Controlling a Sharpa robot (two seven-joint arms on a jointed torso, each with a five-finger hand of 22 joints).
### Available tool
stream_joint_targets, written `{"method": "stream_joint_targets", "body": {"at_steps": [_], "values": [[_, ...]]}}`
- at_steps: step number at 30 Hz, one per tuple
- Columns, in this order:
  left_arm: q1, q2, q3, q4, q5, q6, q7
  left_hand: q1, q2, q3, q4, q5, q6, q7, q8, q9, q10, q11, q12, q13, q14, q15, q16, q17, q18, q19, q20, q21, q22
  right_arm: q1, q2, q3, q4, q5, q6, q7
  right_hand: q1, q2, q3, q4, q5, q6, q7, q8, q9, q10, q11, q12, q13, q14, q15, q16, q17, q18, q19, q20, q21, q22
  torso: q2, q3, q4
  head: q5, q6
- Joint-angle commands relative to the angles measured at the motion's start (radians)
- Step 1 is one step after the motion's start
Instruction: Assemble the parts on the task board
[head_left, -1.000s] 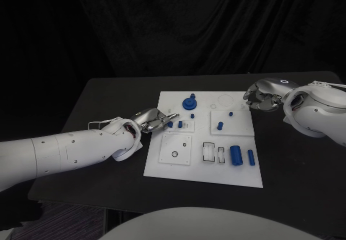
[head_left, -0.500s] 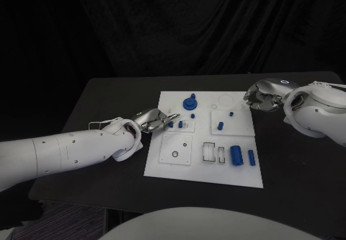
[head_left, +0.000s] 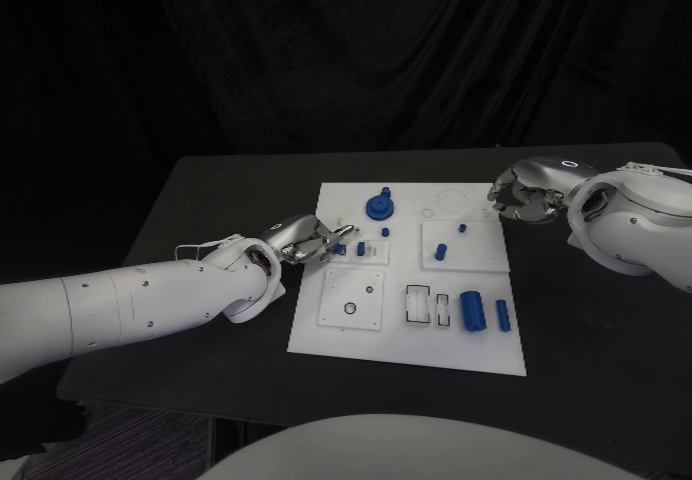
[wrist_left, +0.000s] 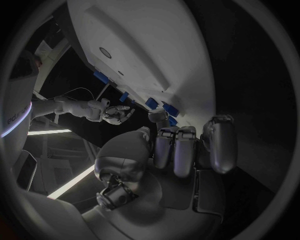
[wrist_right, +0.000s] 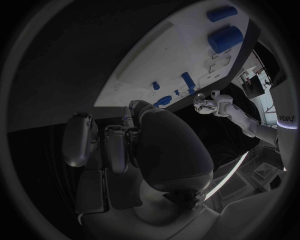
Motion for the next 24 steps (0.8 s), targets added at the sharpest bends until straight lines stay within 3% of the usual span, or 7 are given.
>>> {"method": "stream_joint_targets", "body": {"at_steps": [1, 6, 12, 16, 18, 20, 24], "values": [[-0.002, 0.0, 0.001, 0.004, 0.002, -0.024, 0.009, 0.007, 0.002, 0.009, -0.001, 0.012, 0.011, -0.001, 0.011, 0.087, 0.088, -0.011, 0.005, 0.251, 0.104, -0.011, 0.003, 0.263, -0.008, 0.01, -0.003, 0.01, 0.194, -0.003, -0.001, 0.001, 0.001, -0.003, 0.009, -0.018, -0.008, 0.0, 0.004, 0.0, 0.003, 0.003, -0.006, 0.003, -0.001, 0.049, 0.002, -0.005, 0.204, 0.084, 0.002, -0.005, 0.219, 0.014, -0.009, 0.001, -0.005, 0.17, -0.001, -0.0008, -0.0012, 0.002, 0.0], [-0.002, -0.001, 0.001, 0.005, 0.002, -0.027, 0.01, 0.012, 0.003, 0.011, -0.001, 0.027, 0.006, -0.003, 0.003, 0.083, 0.087, -0.014, 0.004, 0.25, 0.104, -0.014, 0.003, 0.263, -0.008, 0.011, -0.006, 0.01, 0.194, -0.003, -0.001, 0.001, 0.001, -0.003, 0.01, -0.018, -0.009, 0.001, 0.005, -0.001, 0.003, 0.004, -0.006, 0.004, -0.001, 0.049, 0.001, -0.006, 0.203, 0.084, 0.002, -0.007, 0.218, 0.015, -0.01, 0.0, -0.007, 0.17, 0.0, -0.0011, -0.0012, 0.002, 0.0], [-0.002, -0.001, 0.001, 0.005, 0.002, -0.031, 0.012, 0.022, 0.002, 0.015, -0.001, 0.046, -0.048, -0.003, -0.071, 0.063, 0.078, -0.014, -0.005, 0.244, 0.104, -0.015, 0.003, 0.263, -0.006, 0.006, -0.009, 0.0, 0.191, -0.003, -0.001, 0.001, 0.0, -0.003, 0.01, -0.017, -0.009, 0.001, 0.005, -0.001, 0.003, 0.004, -0.006, 0.004, -0.001, 0.049, 0.001, -0.006, 0.203, 0.084, 0.002, -0.007, 0.218, 0.015, -0.01, 0.0, -0.007, 0.17, 0.0, -0.0013, -0.0009, 0.002, 0.0], [-0.002, -0.003, 0.001, 0.007, 0.003, -0.041, 0.016, 0.027, 0.001, 0.016, -0.001, 0.052, -0.051, -0.002, -0.069, 0.064, 0.078, -0.014, -0.005, 0.244, 0.104, -0.015, 0.003, 0.263, -0.006, 0.005, -0.009, 0.0, 0.191, -0.004, -0.001, 0.001, 0.001, -0.003, 0.009, -0.017, -0.009, 0.001, 0.005, -0.001, 0.003, 0.004, -0.006, 0.004, -0.001, 0.049, 0.001, -0.006, 0.203, 0.084, 0.002, -0.007, 0.218, 0.015, -0.01, 0.0, -0.007, 0.17, -0.001, -0.0011, -0.0007, 0.003, 0.0], [-0.002, -0.007, 0.001, 0.01, 0.01, -0.058, 0.022, 0.051, -0.004, 0.016, -0.003, 0.086, -0.065, -0.001, -0.08, 0.063, 0.079, -0.013, -0.004, 0.245, 0.104, -0.015, 0.003, 0.263, -0.007, 0.006, -0.009, 0.002, 0.192, -0.004, -0.003, 0.001, 0.001, -0.003, 0.009, -0.017, -0.009, 0.001, 0.005, -0.001, 0.003, 0.004, -0.006, 0.004, -0.001, 0.049, 0.001, -0.006, 0.203, 0.084, 0.002, -0.007, 0.218, 0.015, -0.01, 0.0, -0.007, 0.17, 0.0, -0.001, -0.0008, 0.004, 0.0], [-0.002, -0.015, 0.001, 0.017, 0.018, -0.081, 0.027, 0.118, -0.048, 0.008, -0.01, 0.157, -0.108, -0.001, -0.124, 0.053, 0.082, -0.014, -0.001, 0.247, 0.104, -0.016, 0.003, 0.263, -0.008, 0.008, -0.01, 0.006, 0.193, -0.004, -0.004, 0.001, 0.002, -0.003, 0.008, -0.017, -0.009, 0.001, 0.005, -0.001, 0.003, 0.004, -0.006, 0.004, -0.001, 0.049, 0.001, -0.006, 0.203, 0.084, 0.002, -0.007, 0.218, 0.015, -0.01, 0.0, -0.007, 0.17, 0.0, -0.0011, -0.001, 0.007, 0.0], [-0.001, -0.044, 0.001, 0.039, 0.026, -0.103, 0.019, 0.237, -0.115, 0.003, -0.012, 0.205, -0.227, 0.003, -0.256, 0.023, 0.089, -0.012, 0.005, 0.251, 0.104, -0.014, 0.003, 0.263, -0.009, 0.013, -0.01, 0.013, 0.195, -0.005, -0.007, 0.001, 0.001, -0.003, 0.008, -0.017, -0.009, 0.001, 0.005, -0.001, 0.003, 0.004, -0.006, 0.004, -0.001, 0.049, 0.001, -0.006, 0.203, 0.084, 0.002, -0.007, 0.218, 0.015, -0.01, 0.0, -0.007, 0.17, 0.0, -0.0013, -0.0009, 0.004, 0.0]]}}
